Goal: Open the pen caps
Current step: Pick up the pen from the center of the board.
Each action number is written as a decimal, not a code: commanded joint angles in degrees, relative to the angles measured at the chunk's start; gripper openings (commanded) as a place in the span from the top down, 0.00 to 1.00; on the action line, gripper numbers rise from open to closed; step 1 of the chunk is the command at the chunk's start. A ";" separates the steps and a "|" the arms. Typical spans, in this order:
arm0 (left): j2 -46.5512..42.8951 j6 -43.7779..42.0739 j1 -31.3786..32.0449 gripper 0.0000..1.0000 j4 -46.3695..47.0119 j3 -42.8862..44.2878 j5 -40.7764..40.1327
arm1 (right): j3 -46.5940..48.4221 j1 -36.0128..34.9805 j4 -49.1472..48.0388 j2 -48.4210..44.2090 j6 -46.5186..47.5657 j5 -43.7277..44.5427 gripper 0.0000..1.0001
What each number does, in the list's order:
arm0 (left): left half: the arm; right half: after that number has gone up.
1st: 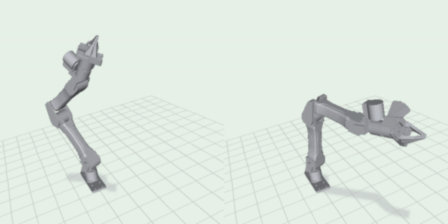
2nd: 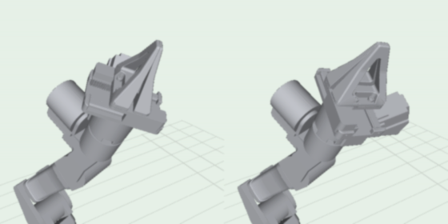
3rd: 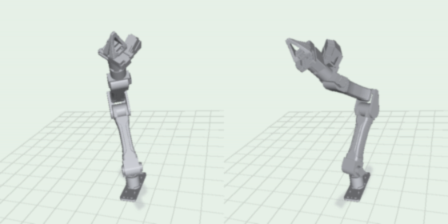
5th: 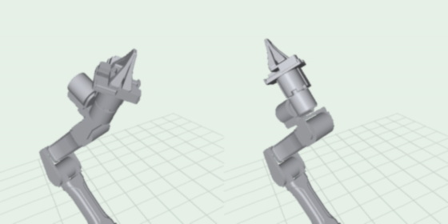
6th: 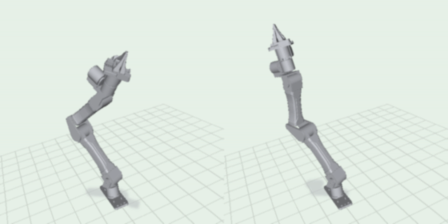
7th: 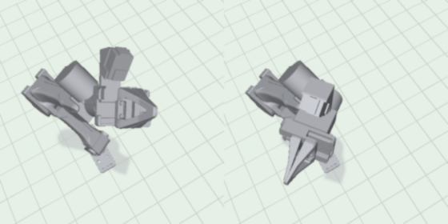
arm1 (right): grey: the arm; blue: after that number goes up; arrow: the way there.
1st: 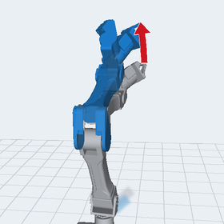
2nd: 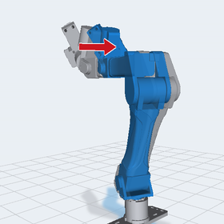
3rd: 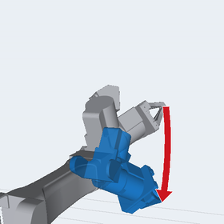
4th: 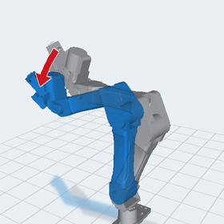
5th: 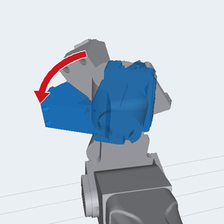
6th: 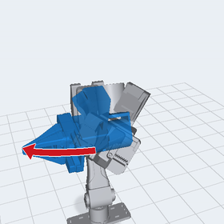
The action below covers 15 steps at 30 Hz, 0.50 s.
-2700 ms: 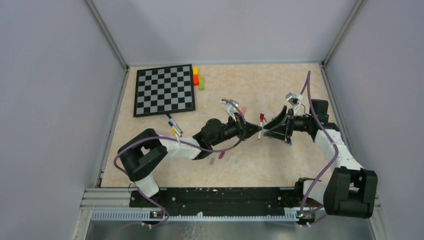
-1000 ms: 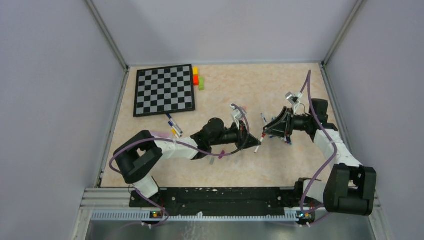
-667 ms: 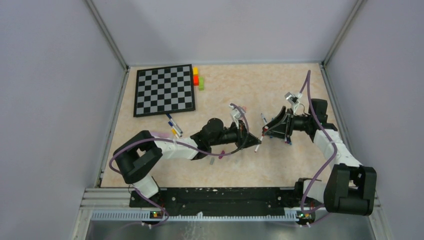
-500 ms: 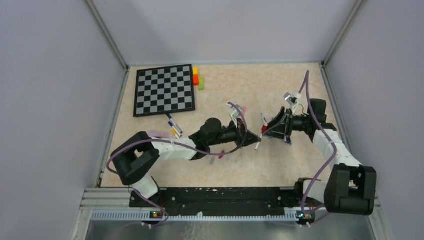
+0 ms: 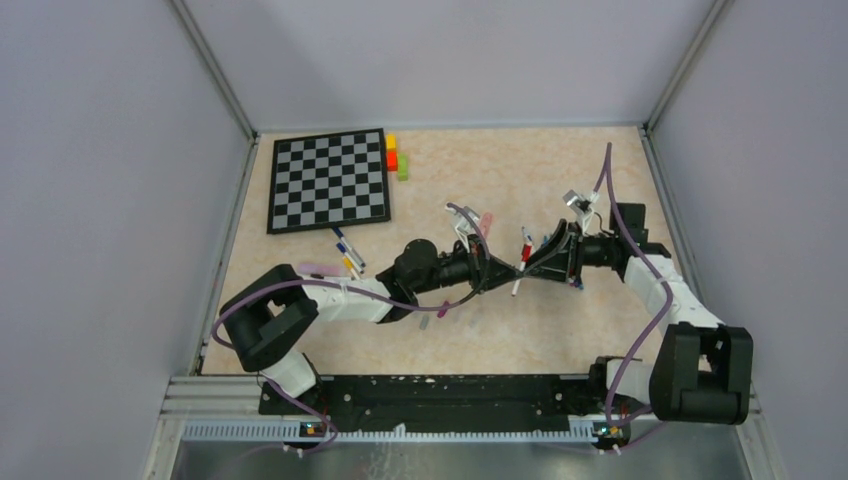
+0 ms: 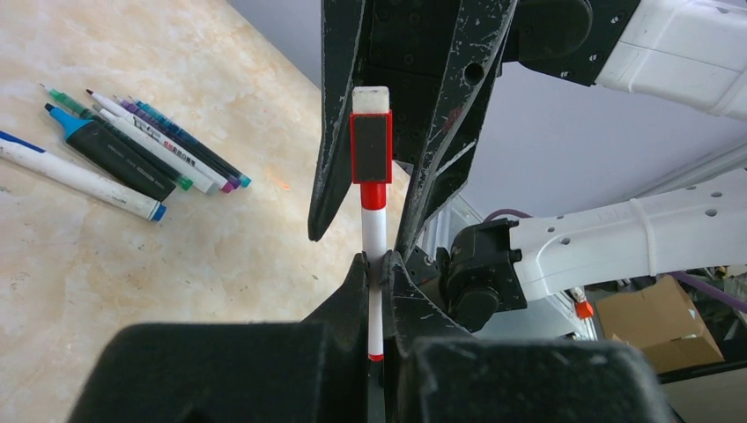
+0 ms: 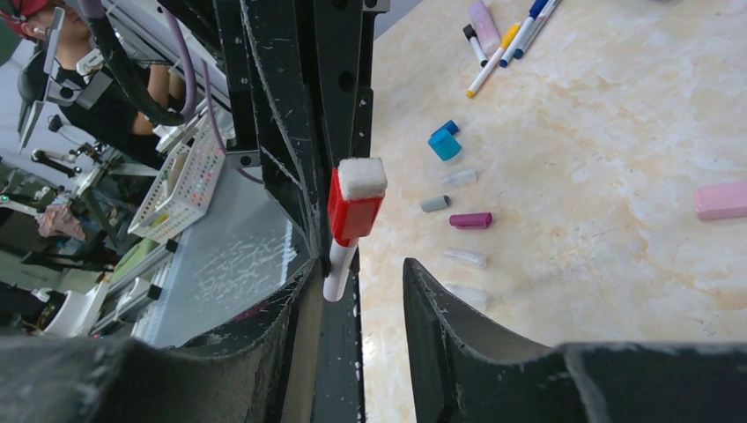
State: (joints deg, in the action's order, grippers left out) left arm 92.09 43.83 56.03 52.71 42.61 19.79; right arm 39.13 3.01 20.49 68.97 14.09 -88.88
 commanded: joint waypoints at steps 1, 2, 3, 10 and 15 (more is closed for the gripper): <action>-0.73 1.43 0.70 1.00 7.05 -0.35 -1.62 | 3.43 -0.65 6.32 1.15 8.07 -5.86 0.63; -0.65 1.43 0.81 1.00 7.13 -0.24 -1.79 | 3.59 -0.69 6.58 1.12 8.13 -5.86 0.63; -0.54 1.43 0.88 1.00 7.21 -0.11 -1.93 | 3.78 -0.72 6.76 1.10 8.13 -5.89 0.63; -1.39 1.06 1.05 1.00 7.41 -1.78 -5.18 | 4.52 -0.67 1.26 0.40 0.47 -1.62 0.54; -2.38 -0.82 1.10 1.00 8.59 -1.23 -11.35 | 1.80 -0.68 -7.47 -1.04 -8.45 -1.26 0.47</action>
State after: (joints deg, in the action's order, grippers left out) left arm 92.09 44.82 56.88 56.36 40.95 13.96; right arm 41.67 2.85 21.41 69.97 12.25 -88.99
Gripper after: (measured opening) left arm 0.015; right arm 0.513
